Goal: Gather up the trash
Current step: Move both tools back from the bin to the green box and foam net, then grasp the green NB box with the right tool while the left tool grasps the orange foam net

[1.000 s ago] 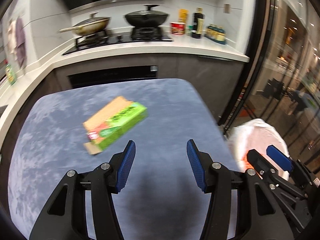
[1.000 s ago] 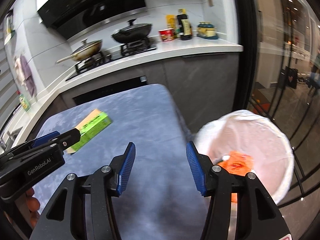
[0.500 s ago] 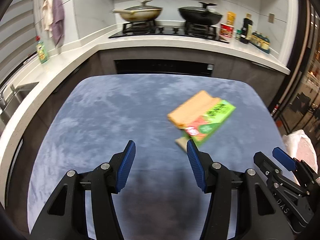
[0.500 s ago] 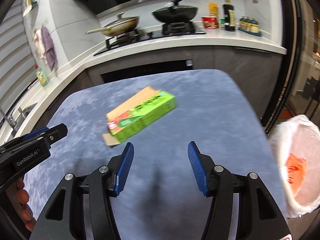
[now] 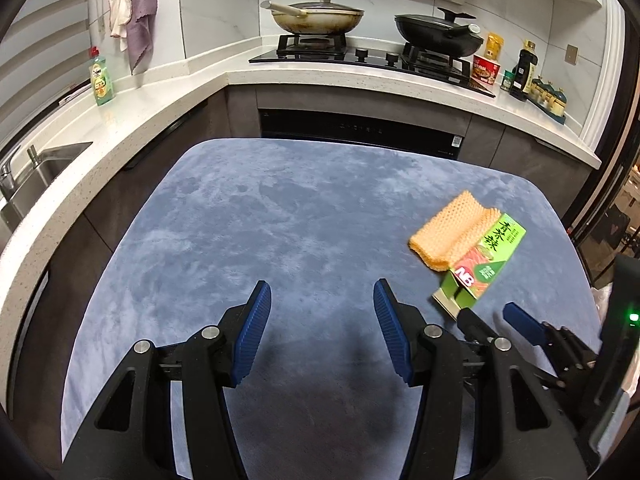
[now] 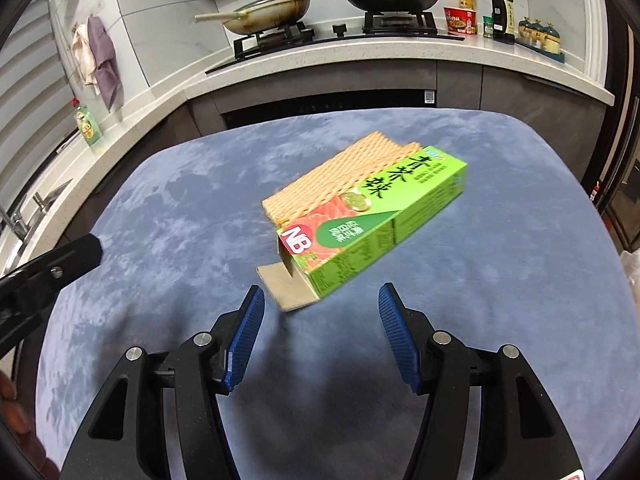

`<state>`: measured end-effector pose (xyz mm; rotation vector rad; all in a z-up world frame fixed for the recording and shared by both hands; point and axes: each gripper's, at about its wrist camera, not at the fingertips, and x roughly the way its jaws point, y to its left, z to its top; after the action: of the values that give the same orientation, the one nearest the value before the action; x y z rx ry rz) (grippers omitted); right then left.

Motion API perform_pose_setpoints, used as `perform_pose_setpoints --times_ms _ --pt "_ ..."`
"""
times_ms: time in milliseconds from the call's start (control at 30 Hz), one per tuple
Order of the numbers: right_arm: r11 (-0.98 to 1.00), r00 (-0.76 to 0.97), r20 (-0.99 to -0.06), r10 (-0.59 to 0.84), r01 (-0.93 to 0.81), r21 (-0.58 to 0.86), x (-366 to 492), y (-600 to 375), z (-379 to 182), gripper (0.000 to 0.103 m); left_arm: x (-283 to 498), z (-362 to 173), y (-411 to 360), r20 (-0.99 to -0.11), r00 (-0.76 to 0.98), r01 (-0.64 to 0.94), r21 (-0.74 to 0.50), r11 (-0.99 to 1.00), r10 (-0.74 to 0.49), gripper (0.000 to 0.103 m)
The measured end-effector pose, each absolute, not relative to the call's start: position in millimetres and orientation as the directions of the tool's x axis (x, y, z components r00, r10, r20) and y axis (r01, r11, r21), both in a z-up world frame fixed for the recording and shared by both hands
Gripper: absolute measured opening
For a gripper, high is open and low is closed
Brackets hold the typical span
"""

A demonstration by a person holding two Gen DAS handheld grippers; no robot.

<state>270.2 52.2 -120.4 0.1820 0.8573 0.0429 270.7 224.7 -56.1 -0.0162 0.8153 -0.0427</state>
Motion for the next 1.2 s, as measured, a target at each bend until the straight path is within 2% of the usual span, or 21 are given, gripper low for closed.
perform_pose_setpoints --times_ms 367,467,667,1100,1200 --pt "0.978 0.637 -0.762 0.114 0.064 0.200 288.0 57.6 -134.4 0.058 280.4 -57.8 233.3 -0.721 0.689 0.036 -0.068 0.997 -0.074 0.051" --pt "0.976 0.638 -0.762 0.112 0.075 0.206 292.1 60.4 -135.2 0.063 282.4 -56.5 233.3 -0.716 0.693 0.039 -0.080 0.996 -0.084 0.051" --pt "0.978 0.643 -0.760 0.093 0.084 0.190 292.7 60.4 -135.9 0.062 284.8 -59.3 232.0 -0.722 0.686 0.043 -0.087 0.995 -0.093 0.051" --pt "0.957 0.646 -0.762 -0.045 0.247 0.152 254.0 -16.6 -129.0 0.059 280.1 -74.6 205.7 -0.743 0.656 0.097 -0.091 0.991 -0.133 0.051" --pt "0.954 0.655 -0.755 -0.027 0.243 0.176 248.9 -20.4 -124.0 0.062 283.6 -77.0 195.9 -0.747 0.648 0.109 -0.102 0.989 -0.149 0.051"
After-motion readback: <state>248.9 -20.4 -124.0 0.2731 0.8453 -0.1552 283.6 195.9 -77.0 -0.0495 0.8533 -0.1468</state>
